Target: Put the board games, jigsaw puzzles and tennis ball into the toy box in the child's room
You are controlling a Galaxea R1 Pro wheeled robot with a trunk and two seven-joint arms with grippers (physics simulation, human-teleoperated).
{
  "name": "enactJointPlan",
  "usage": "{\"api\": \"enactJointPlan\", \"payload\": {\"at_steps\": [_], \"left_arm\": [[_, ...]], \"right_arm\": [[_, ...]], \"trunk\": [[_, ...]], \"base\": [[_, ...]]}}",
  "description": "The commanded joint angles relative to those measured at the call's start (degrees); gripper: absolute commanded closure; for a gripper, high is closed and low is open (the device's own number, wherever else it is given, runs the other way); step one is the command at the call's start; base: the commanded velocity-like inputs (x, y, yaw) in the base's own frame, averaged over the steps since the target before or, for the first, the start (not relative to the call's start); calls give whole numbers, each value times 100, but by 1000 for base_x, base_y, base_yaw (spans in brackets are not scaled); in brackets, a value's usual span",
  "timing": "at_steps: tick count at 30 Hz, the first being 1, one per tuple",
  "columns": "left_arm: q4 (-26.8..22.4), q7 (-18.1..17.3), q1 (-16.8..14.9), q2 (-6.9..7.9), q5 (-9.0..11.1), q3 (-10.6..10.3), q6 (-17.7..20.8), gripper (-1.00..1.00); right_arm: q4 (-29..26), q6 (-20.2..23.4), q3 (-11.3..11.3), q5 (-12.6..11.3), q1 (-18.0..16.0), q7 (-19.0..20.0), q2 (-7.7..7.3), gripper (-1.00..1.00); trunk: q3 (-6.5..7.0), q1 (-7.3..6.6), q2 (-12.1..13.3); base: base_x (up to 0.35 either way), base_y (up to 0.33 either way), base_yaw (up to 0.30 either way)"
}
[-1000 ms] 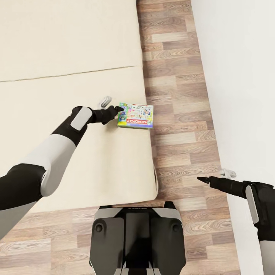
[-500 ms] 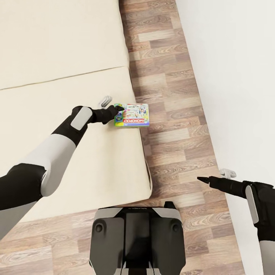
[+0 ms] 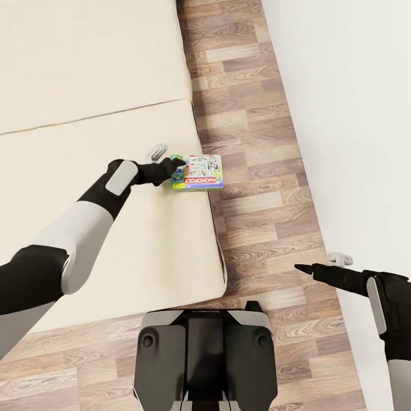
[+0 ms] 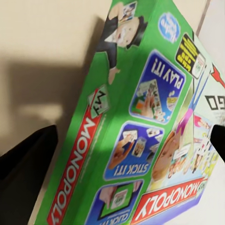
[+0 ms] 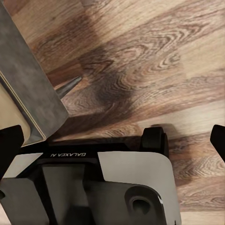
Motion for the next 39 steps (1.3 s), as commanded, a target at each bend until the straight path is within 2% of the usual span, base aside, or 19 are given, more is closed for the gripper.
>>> {"api": "enactJointPlan", "payload": {"at_steps": [1, 17, 20, 22, 23, 25, 26, 29, 30, 32, 33, 35, 36, 38, 39], "left_arm": [[1, 31, 6, 5, 25, -26, 19, -100], [-48, -3, 60, 44, 24, -9, 22, -100], [-122, -29, 115, 80, 22, 7, 25, -100], [-325, -55, 260, 188, 27, 22, 41, -100], [-325, -55, 260, 188, 27, 22, 41, -100], [-662, -57, 501, 382, 46, 37, 66, -100], [-662, -57, 501, 382, 46, 37, 66, -100], [-1286, -48, 969, 749, 136, 156, 114, -100], [-1286, -48, 969, 749, 136, 156, 114, -100], [-1675, -24, 1328, 1012, 263, 368, 197, -100], [-1675, -24, 1328, 1012, 263, 368, 197, -100], [-2027, 7, 1699, 1265, 415, 655, 336, -100], [-2027, 7, 1699, 1265, 415, 655, 336, -100], [-2405, 27, 2061, 1474, 557, 976, 525, -100], [-2405, 27, 2061, 1474, 557, 976, 525, -100]], "right_arm": [[-3, 38, -7, -14, -1, 9, 0, -100], [-3, 38, -3, -16, 49, 9, -1, -100], [-3, 41, -7, -16, 56, 9, -3, -100], [12, 50, -13, -10, 58, 6, -8, -100], [12, 50, -13, -10, 58, 6, -8, -100], [42, 70, -17, -3, 54, 1, -11, -100], [42, 70, -17, -3, 54, 1, -11, -100], [75, 94, -37, -1, 35, -13, -12, -100], [75, 94, -37, -1, 35, -13, -12, -100], [98, 107, -61, -4, 15, -32, -11, -100], [98, 107, -61, -4, 15, -32, -11, -100], [150, 117, -110, -5, -11, -97, -8, -100], [150, 117, -110, -5, -11, -97, -8, -100], [209, 124, -166, -6, -69, -269, 5, -100], [209, 124, -166, -6, -69, -269, 5, -100]], "trunk": [[-4, 2, -4], [-4, 2, -4], [-4, 2, -4], [-4, 2, -4], [-4, 2, -4], [-4, 2, -4], [-4, 2, -4], [-4, 2, -4], [-4, 2, -4], [-4, 2, -4], [-4, 2, -4], [-4, 2, -4], [-4, 2, -4], [-4, 2, -4], [-4, 2, -4]], "base": [[0, 0, -5], [0, 0, -2], [0, 0, 0], [0, 0, 0], [0, 0, 0], [0, 0, 0], [0, 0, 0], [0, 0, 0], [0, 0, 0], [0, 0, 0], [0, 0, 0], [0, 0, 0], [0, 0, 0], [0, 0, 0], [0, 0, 0]]}}
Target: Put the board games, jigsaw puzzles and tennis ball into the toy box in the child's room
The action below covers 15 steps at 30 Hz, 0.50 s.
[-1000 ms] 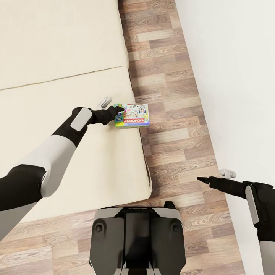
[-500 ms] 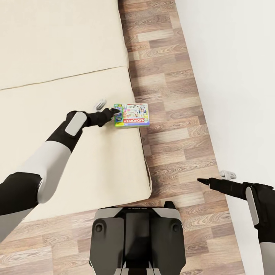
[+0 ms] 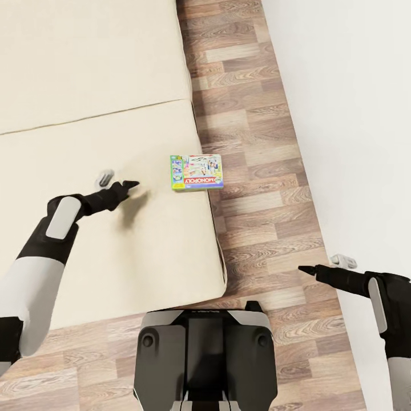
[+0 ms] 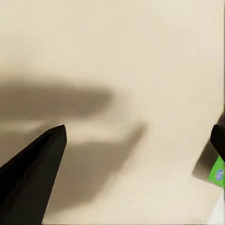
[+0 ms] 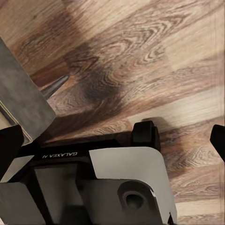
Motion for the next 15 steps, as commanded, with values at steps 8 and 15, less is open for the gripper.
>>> {"api": "enactJointPlan", "payload": {"at_steps": [8, 15], "left_arm": [[-1419, 85, 871, 253, 217, 621, 470, -100], [-3190, 111, 1777, 161, 479, 746, 683, -100]], "right_arm": [[160, 53, -109, -75, -256, -551, 231, -100], [389, -26, -141, -498, -413, -765, 477, -100]], "trunk": [[-3, 2, -4], [-3, 2, -4]], "base": [[0, 0, 0], [0, 0, 0]]}}
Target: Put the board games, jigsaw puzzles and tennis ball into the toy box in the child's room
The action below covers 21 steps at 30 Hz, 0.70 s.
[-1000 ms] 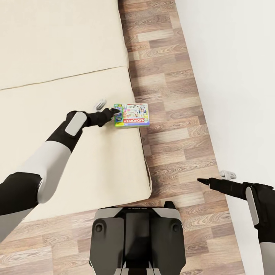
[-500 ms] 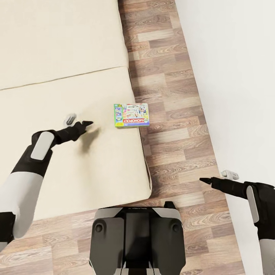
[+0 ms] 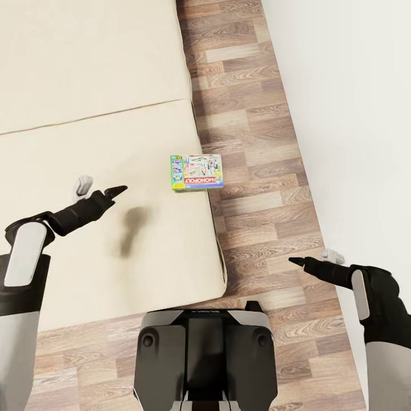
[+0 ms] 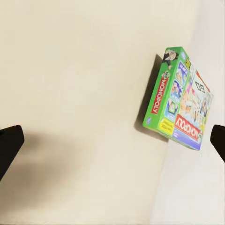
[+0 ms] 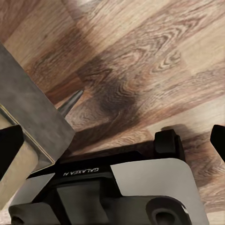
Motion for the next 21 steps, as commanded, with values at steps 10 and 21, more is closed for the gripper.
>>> {"api": "enactJointPlan", "payload": {"at_steps": [10, 21], "left_arm": [[-559, 25, 390, -344, 725, -163, 94, -100], [-731, -81, 237, -710, 1836, -1115, 310, -100]], "right_arm": [[604, -149, 3, -1216, -505, -70, 74, -100], [1173, -1089, 105, -2389, -897, -211, 334, -100]], "trunk": [[-3, 2, -5], [-3, 2, -5]], "base": [[0, 0, 0], [0, 0, 0]]}}
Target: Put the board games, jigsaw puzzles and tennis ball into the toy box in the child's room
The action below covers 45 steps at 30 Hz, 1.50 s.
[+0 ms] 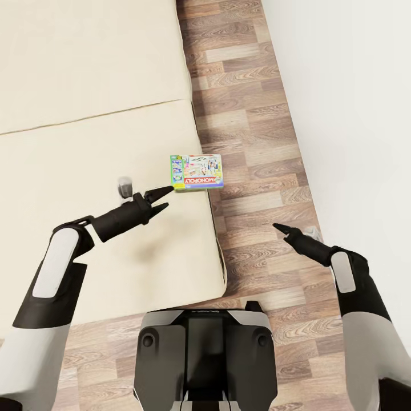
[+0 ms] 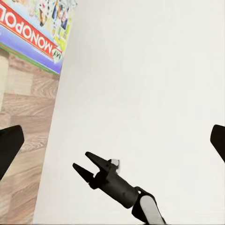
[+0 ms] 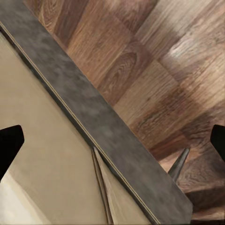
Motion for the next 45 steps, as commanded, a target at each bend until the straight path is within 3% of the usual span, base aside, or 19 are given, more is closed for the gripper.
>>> {"api": "enactJointPlan", "payload": {"at_steps": [1, 2, 5, 7, 9, 14, 20, 22, 23, 25, 26, 27, 28, 30, 31, 33, 38, 45], "left_arm": [[-2, 20, -3, 4, 24, -9, 12, -100], [-9, -17, -22, -13, 81, -152, 36, -100], [-13, -40, -33, -28, 123, -292, 55, -100], [-19, -27, -46, -52, 180, -564, 83, -100], [-23, 2, -51, -54, 202, -680, 96, -100], [-27, 106, -53, -52, 273, -869, 124, -100], [-28, 170, -47, -63, 327, -946, 145, -100], [-28, 194, -43, -63, 362, -970, 157, -100], [-28, 194, -43, -63, 362, -970, 157, -100], [-28, 208, -40, -48, 479, -966, 169, -100], [-28, 208, -40, -48, 479, -966, 169, -100], [-28, 214, -36, -36, 578, -934, 174, -100], [-28, 214, -36, -36, 578, -934, 174, -100], [-32, 222, -25, -7, 795, -845, 182, -100], [-32, 222, -25, -7, 795, -845, 182, -100], [-34, 221, -4, 26, 973, -772, 193, -100], [-36, 171, 22, 65, 1144, -700, 207, -100], [-37, -49, 41, 93, 1287, -648, 222, -100]], "right_arm": [[5, 30, -14, 1, -5, 19, 4, -100], [251, -80, -7, -56, -61, -100, 64, -100], [534, -174, -3, -108, -158, -259, 109, -100], [1150, -332, -8, -203, -466, -614, 157, -100], [1447, -401, -23, -256, -635, -760, 162, -100], [2157, -556, -99, -426, -1023, -1029, 132, -100], [2440, -626, -145, -545, -1205, -1005, 96, -100], [2419, -657, -152, -586, -1223, -607, 73, -100], [2419, -657, -152, -586, -1223, -607, 73, -100], [2349, -694, -150, -592, -1099, 121, 24, -100], [2349, -694, -150, -592, -1099, 121, 24, -100], [2312, -721, -146, -589, -1014, 547, -4, -100], [2312, -721, -146, -589, -1014, 547, -4, -100], [2242, -788, -142, -570, -864, 1337, -54, -100], [2242, -788, -142, -570, -864, 1337, -54, -100], [2172, -839, -142, -537, -766, 1876, -84, -100], [2018, -888, -137, -491, -672, 2296, -98, -100], [1703, -940, -138, -458, -560, 2325, -124, -100]], "trunk": [[-3, 1, -5], [-3, 1, -5], [-3, 1, -5], [-3, 1, -5], [-3, 1, -5], [-3, 1, -5], [-3, 1, -5], [-3, 1, -5], [-3, 1, -5], [-3, 1, -5], [-3, 1, -5], [-3, 1, -5], [-3, 1, -5], [-3, 1, -5], [-3, 1, -5], [-21, 23, -45], [-111, 133, -245], [-236, 287, -526]], "base": [[0, 0, 0], [0, 0, 0], [0, 0, 0], [0, 0, 0], [0, 0, 0], [0, 0, 0], [0, 0, 0], [0, 0, 0], [0, 0, 0], [0, 0, 0], [0, 0, 0], [0, 0, 0], [0, 0, 0], [0, 0, 0], [0, 0, 0], [0, 0, 0], [0, 0, 0], [0, 0, 0]]}}
